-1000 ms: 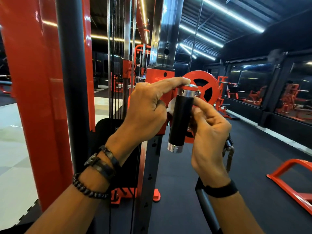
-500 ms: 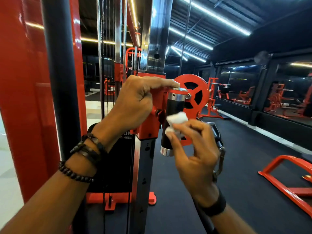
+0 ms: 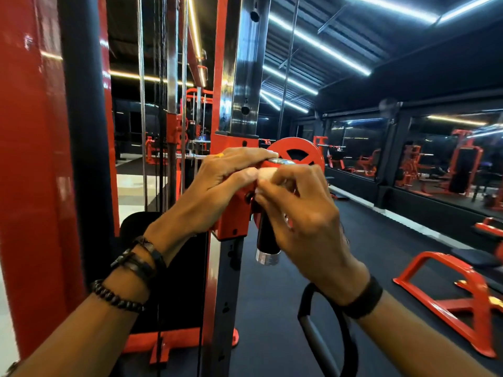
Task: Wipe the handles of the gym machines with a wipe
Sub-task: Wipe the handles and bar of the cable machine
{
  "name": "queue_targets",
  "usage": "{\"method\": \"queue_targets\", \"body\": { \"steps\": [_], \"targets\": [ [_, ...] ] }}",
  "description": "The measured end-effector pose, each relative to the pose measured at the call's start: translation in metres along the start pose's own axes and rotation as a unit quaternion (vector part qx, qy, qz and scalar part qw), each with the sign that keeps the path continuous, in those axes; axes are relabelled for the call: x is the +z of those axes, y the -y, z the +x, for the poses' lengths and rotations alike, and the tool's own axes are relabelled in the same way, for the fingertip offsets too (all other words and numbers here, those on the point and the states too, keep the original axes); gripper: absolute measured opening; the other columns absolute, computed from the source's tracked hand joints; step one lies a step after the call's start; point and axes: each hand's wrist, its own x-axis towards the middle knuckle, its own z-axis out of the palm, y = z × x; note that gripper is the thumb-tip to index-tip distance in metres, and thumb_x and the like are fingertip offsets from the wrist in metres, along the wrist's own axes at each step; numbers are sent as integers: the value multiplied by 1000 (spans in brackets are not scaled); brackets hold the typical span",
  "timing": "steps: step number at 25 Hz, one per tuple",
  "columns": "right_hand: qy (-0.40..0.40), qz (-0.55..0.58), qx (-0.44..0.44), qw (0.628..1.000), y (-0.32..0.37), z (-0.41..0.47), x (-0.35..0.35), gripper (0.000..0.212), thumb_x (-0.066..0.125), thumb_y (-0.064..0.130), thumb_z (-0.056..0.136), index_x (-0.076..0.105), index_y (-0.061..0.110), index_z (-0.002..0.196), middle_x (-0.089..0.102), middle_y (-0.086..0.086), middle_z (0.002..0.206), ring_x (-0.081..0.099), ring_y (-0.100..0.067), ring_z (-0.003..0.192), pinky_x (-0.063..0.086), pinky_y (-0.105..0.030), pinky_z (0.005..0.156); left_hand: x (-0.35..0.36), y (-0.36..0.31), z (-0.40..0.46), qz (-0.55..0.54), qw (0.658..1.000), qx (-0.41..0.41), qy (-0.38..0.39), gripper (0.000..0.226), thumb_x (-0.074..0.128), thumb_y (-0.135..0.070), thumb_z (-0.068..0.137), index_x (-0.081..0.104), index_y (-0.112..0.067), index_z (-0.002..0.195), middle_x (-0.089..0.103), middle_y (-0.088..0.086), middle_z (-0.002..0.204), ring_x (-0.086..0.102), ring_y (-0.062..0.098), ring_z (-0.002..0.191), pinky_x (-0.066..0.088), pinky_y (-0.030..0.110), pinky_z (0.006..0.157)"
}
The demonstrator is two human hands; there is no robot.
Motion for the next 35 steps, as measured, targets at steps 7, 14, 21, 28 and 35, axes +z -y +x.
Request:
{"method": "queue_targets", "body": {
  "steps": [7, 14, 21, 28, 35],
  "targets": [
    [217, -129, -100, 962, 23, -33, 3, 7, 69, 1, 81, 64, 7, 80, 56, -6, 89, 47, -24, 83, 38, -37, 68, 2, 2, 0, -48, 998, -13, -28, 44, 33, -19, 100, 67, -13, 127, 65, -3, 130, 53, 15, 129, 37, 40, 112],
    [268, -273, -147, 912, 43, -5, 2, 7, 62, 10, 80, 60, 7, 73, 52, -7, 76, 48, -27, 79, 30, -39, 69, 3, 6, 2, -90, 995, -34, -39, 62, 16, -48, 104, 70, -23, 124, 69, -5, 125, 57, 19, 126, 37, 51, 111],
    [271, -281, -100, 915, 36, 23, -3, 8, 72, 12, 71, 68, 11, 78, 56, -6, 83, 50, -29, 91, 28, -41, 77, 8, 8, 1, -121, 991, -2, -52, 62, 16, -43, 105, 70, -19, 121, 71, 3, 113, 64, 23, 114, 46, 49, 100],
    [187, -236, -94, 949, 12, 25, -20, 8, 67, 10, 87, 69, 10, 95, 63, -4, 96, 46, -22, 89, 29, -37, 75, 12, 10, -1, -79, 993, 44, -77, 42, 32, -21, 103, 68, -13, 123, 67, -5, 124, 56, 14, 124, 42, 30, 105],
    [144, -101, -132, 976, -2, -30, -20, 21, 65, 5, 93, 65, 6, 114, 65, -13, 105, 57, -23, 84, 36, -36, 68, 24, 10, -2, -86, 990, 42, -106, 49, 33, -28, 94, 66, -9, 125, 66, 0, 127, 53, 14, 126, 36, 21, 104]
  ]
}}
